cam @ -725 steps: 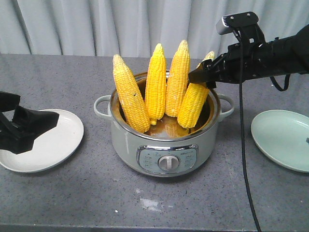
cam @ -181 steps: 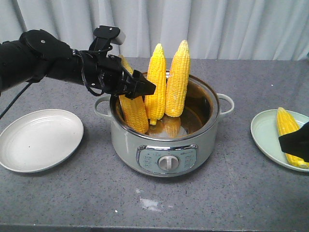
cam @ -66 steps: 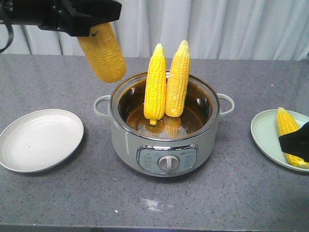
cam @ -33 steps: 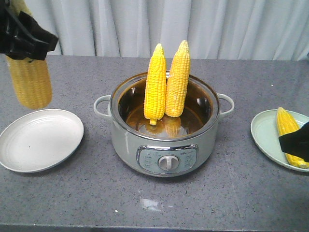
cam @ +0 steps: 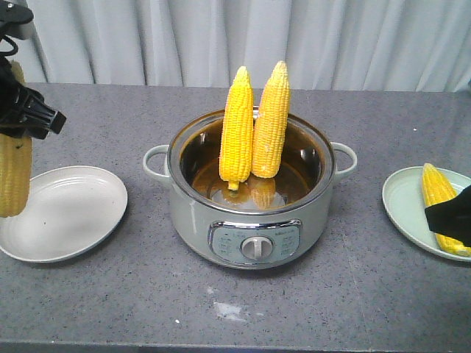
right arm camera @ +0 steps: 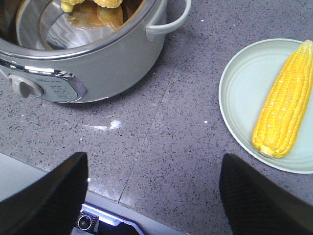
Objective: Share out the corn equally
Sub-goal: 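Carry the cob over the white plate and lower it with the left gripper, then open the left gripper and lift it off the cob on the white plate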
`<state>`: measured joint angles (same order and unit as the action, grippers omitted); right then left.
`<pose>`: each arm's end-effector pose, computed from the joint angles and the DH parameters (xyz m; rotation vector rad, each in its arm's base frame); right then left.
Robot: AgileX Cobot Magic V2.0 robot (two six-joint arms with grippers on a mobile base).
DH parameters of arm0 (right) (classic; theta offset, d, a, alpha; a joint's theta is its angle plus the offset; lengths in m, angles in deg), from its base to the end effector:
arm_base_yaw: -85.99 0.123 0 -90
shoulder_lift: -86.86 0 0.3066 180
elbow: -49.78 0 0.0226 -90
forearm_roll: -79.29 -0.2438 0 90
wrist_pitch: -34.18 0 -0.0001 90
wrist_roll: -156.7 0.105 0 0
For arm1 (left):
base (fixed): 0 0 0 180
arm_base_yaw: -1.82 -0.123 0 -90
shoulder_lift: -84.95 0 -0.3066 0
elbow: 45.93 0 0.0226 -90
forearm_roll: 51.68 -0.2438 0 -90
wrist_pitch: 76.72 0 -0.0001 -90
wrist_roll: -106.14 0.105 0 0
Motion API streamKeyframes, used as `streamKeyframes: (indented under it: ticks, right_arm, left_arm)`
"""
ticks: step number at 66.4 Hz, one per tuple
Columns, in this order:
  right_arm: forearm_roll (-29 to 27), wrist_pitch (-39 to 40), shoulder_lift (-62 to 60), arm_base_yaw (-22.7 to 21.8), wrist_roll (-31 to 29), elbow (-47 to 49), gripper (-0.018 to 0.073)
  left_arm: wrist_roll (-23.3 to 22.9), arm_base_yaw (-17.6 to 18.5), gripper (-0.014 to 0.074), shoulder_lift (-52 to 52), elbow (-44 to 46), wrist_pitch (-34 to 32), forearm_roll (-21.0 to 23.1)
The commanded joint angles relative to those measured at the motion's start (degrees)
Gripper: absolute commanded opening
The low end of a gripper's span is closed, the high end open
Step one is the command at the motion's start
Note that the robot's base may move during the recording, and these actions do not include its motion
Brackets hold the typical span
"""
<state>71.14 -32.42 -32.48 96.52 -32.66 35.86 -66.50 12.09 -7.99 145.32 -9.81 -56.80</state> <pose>0.1393 0.0398 0.3960 -0.4121 2.4250 0.1942 0.3049 -0.0465 0.3975 0.4122 2.5570 0.1008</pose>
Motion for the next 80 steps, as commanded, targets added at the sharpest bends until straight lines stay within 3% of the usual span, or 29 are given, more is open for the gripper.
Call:
streamKeyframes:
  ticks: [1, 10, 44, 56, 80]
  right_arm:
    - [-0.2, 2.6, -0.5, 0.0, -0.3, 1.3, 0.0543]
    - [-0.2, 2.6, -0.5, 0.0, -0.3, 1.3, 0.0543]
    - [-0.2, 2.6, -0.5, 0.0, -0.3, 1.3, 0.0543]
    - [-0.2, 2.6, -0.5, 0.0, -0.3, 1.3, 0.0543]
    - [-0.2, 2.6, -0.5, 0.0, -0.3, 1.3, 0.0543]
  left_arm:
    - [-1.3, -1.6, 0.0217, -0.5, 1.7, -1.0, -0.3]
    - [-1.7, -3.0, 0.022, -3.5, 1.7, -0.1, -0.3]
    - [-2.3, -3.0, 0.0235, -12.8, 1.7, -1.9, 0.1]
    - [-2.3, -3.0, 0.029, -14.5, 1.7, -3.5, 0.1]
    - [-2.2, -3.0, 0.0486, -15.8, 1.7, -4.9, 0.1]
